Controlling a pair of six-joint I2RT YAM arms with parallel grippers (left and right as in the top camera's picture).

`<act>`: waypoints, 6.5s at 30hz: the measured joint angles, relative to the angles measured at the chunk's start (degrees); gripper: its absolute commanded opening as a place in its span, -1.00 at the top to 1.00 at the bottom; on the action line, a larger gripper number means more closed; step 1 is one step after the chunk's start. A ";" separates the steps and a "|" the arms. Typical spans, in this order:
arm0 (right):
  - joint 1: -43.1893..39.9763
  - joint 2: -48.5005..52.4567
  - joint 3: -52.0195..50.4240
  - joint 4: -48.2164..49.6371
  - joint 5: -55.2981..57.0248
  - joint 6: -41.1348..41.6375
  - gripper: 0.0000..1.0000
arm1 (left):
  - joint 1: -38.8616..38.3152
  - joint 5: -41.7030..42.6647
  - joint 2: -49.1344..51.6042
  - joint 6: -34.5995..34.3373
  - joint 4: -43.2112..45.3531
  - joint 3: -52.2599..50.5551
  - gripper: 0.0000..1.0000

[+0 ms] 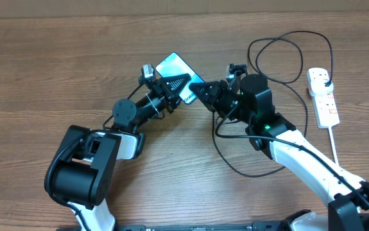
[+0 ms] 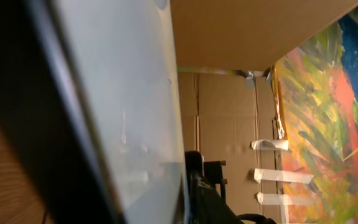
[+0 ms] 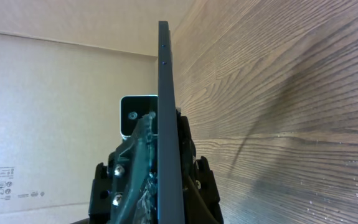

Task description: Plug charger to phone and switch on socket

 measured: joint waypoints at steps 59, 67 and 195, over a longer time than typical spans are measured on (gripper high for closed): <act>-11.34 -26.12 -1.88 -57.16 18.99 -36.09 -1.00 | 4.96 35.32 -0.28 -16.02 -55.15 20.02 0.90; -11.32 -26.12 -1.88 -57.05 19.87 -36.22 -0.92 | 4.96 35.26 -0.28 -16.02 -55.15 20.02 0.90; -10.78 14.47 18.60 -44.65 -14.97 -55.01 0.92 | 14.03 32.70 -0.28 -4.02 -45.18 20.02 0.91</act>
